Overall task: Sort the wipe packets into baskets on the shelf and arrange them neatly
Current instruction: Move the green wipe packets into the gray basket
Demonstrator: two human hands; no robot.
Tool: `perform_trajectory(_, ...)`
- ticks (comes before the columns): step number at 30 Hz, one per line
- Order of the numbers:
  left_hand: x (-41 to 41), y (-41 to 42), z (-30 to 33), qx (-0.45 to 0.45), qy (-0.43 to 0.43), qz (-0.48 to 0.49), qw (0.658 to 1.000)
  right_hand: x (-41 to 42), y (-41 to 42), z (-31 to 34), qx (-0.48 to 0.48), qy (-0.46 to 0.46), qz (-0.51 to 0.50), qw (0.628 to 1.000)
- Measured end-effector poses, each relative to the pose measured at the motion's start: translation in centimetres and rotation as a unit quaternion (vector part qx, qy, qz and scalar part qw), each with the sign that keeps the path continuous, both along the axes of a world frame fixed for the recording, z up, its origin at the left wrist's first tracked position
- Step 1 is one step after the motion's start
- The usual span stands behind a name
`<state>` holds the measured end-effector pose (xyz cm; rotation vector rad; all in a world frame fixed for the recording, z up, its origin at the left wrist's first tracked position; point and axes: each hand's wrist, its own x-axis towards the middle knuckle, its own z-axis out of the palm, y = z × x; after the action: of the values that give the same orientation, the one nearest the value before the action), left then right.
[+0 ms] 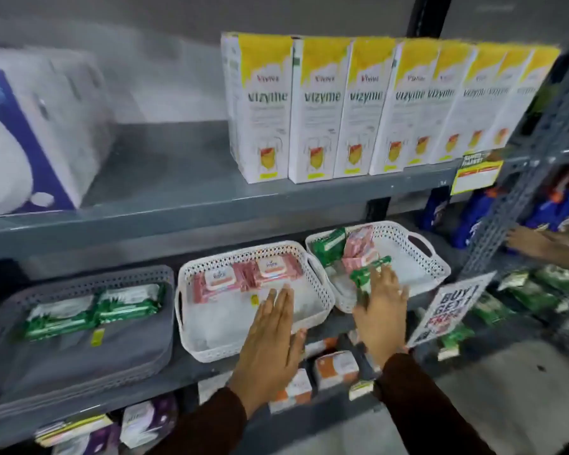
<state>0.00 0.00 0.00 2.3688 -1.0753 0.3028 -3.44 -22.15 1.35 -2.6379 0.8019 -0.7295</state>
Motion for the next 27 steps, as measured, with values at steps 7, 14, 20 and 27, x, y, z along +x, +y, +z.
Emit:
perform_trajectory(7, 1.4, -6.7, -4.4, 0.120, 0.012, 0.017, 0.993, 3.4, -10.0, -1.8, 0.098, 0.083, 0.031, 0.991)
perform_trajectory(14, 1.3, -9.7, -4.5, 0.112, 0.006, 0.060, 0.992, 7.1, -14.3, -1.4, -0.099, 0.269, 0.109, 0.952)
perform_trajectory(20, 1.2, -8.7, -5.3, 0.099, 0.016, 0.085, 0.991, 8.4, -15.6, -0.7, -0.107, 0.284, 0.115, 0.946)
perform_trajectory(27, 1.3, -5.7, -5.7, 0.081, 0.022, 0.122, 0.989, 7.5, -13.8, 2.9, 0.371, -0.015, 0.175, 0.912)
